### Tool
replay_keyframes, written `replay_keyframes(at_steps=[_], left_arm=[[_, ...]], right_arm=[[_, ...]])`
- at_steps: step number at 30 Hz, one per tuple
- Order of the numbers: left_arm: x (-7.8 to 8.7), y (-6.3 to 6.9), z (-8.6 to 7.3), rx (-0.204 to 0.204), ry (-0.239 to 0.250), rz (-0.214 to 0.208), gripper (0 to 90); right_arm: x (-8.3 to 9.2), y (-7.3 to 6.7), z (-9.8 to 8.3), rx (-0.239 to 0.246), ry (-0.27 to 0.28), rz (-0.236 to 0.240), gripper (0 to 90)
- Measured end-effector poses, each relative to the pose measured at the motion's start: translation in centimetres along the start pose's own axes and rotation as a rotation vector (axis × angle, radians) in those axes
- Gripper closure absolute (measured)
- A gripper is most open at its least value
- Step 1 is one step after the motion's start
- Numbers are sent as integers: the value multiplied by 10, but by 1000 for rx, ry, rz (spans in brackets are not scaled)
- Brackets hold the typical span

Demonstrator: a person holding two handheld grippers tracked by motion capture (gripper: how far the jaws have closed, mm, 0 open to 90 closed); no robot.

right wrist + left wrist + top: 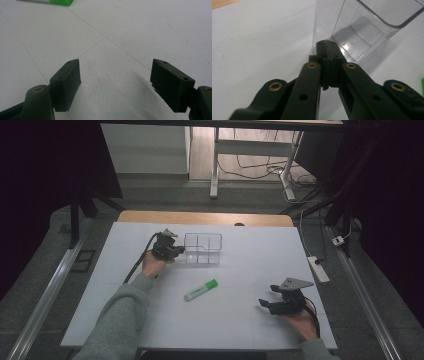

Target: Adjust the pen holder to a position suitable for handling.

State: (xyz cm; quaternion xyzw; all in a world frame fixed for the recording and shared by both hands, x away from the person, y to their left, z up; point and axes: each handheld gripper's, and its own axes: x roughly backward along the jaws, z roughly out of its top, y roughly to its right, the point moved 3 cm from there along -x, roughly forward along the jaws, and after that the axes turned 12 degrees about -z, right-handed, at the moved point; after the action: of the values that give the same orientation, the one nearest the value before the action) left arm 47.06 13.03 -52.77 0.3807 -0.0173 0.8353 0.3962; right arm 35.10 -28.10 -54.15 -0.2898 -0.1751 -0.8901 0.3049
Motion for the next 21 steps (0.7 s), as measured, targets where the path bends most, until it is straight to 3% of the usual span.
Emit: replay_keyframes(at_steps=[6, 12, 18, 21], left_arm=[[-3, 1, 1, 9, 5, -18, 890], [1, 2, 2, -4, 2, 16, 890], [15, 8, 1, -53, -6, 41, 890], [21, 12, -1, -59, 4, 34, 887]], right_arm=[[0, 1, -1, -8, 3, 2, 239], [1, 1, 0, -10, 3, 1, 239], [3, 2, 0, -11, 7, -7, 239], [3, 2, 0, -9, 7, -4, 239]])
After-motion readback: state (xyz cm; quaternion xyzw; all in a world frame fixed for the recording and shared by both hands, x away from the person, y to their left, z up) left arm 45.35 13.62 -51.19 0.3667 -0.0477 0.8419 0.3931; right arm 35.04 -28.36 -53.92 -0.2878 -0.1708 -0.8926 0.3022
